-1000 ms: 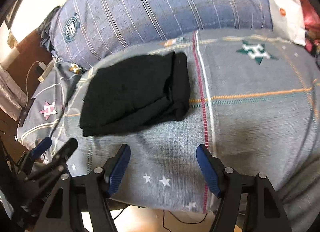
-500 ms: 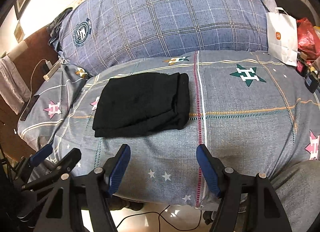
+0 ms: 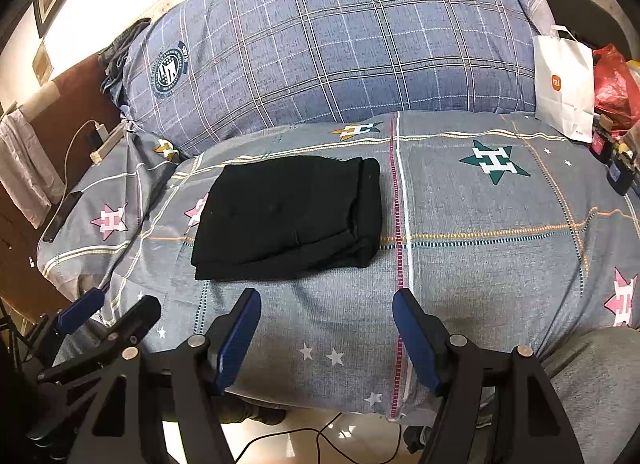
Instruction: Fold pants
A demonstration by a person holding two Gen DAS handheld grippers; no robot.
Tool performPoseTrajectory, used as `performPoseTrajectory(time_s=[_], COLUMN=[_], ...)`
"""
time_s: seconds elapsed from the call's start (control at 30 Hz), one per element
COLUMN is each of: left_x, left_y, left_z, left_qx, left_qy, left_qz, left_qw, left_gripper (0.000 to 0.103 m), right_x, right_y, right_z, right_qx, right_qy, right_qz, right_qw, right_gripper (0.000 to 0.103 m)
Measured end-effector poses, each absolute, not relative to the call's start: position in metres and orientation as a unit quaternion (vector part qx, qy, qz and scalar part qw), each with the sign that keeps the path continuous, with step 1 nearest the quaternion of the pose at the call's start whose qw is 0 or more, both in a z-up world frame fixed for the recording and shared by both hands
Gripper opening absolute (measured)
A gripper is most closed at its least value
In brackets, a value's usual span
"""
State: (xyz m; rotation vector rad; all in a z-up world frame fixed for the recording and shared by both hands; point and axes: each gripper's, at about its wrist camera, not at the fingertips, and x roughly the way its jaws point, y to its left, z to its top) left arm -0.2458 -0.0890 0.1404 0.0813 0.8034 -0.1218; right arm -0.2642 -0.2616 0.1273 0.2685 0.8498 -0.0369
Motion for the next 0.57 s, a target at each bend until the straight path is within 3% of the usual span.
performPoseTrajectory(time_s=[0.57], left_x=[-0.232], left_y=[-0.095], left_z=[0.13], left_qx=[0.055], left_qy=[0.399], left_qz=[-0.065], left_qw=[0.913], left_gripper=[0.081], right_x=[-0.257], right_y=[-0.26], right_z=[0.119], right_qx=[0.134], right_qy=[0.417], right_qz=[-0.015], right_qw=[0.899], right_gripper=[0.072])
